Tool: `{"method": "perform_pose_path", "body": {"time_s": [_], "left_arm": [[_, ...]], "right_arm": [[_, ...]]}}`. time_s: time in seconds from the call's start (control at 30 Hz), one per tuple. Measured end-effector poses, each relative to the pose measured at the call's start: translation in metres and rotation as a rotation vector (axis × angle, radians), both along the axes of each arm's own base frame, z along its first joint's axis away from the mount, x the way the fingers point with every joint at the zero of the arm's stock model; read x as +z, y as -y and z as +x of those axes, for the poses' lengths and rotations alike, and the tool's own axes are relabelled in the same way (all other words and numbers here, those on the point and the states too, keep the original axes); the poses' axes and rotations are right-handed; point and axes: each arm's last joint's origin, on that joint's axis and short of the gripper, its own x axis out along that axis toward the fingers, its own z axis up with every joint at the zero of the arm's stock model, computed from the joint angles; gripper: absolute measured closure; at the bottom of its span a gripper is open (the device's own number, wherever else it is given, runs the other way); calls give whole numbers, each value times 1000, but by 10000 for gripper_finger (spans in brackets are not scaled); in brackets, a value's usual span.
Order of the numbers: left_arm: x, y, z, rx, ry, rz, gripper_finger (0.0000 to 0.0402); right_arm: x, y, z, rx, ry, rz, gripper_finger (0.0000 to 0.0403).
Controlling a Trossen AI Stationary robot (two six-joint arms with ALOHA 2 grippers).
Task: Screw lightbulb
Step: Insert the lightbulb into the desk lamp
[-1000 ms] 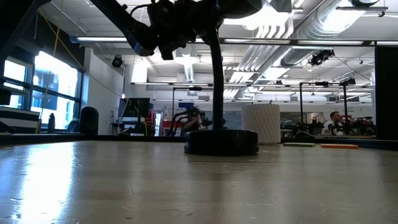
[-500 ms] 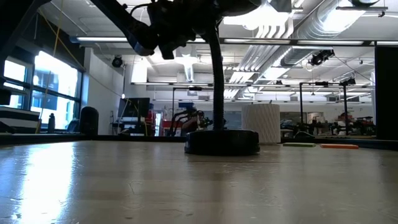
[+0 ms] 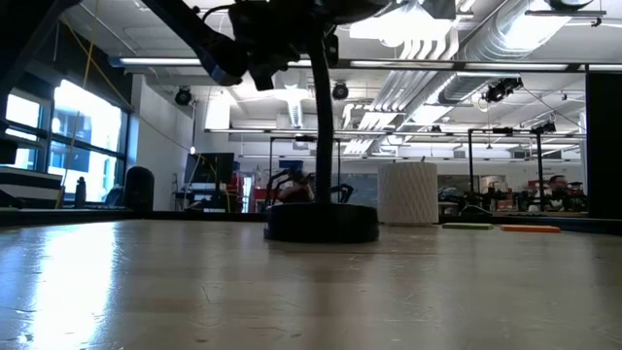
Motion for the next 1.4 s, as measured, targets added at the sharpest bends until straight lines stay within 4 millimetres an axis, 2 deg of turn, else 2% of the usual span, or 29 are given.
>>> {"method": "perform_pose_path", "body": {"time_s": [0.4, 0.9, 1.27, 1.4], "left_arm": [[5, -4, 0, 5, -27, -19, 107], [6, -35, -18, 73, -114, -74, 105], [11, -52, -32, 130, -100, -71, 105], [11, -65, -40, 167, -100, -74, 105]], "right_arm": [[-5, -3, -5, -45, -29, -11, 135], [-6, -3, -5, -44, -40, -15, 135], [-6, -3, -5, -42, -41, -15, 135], [-9, -3, -6, -42, -61, -22, 135]]}}
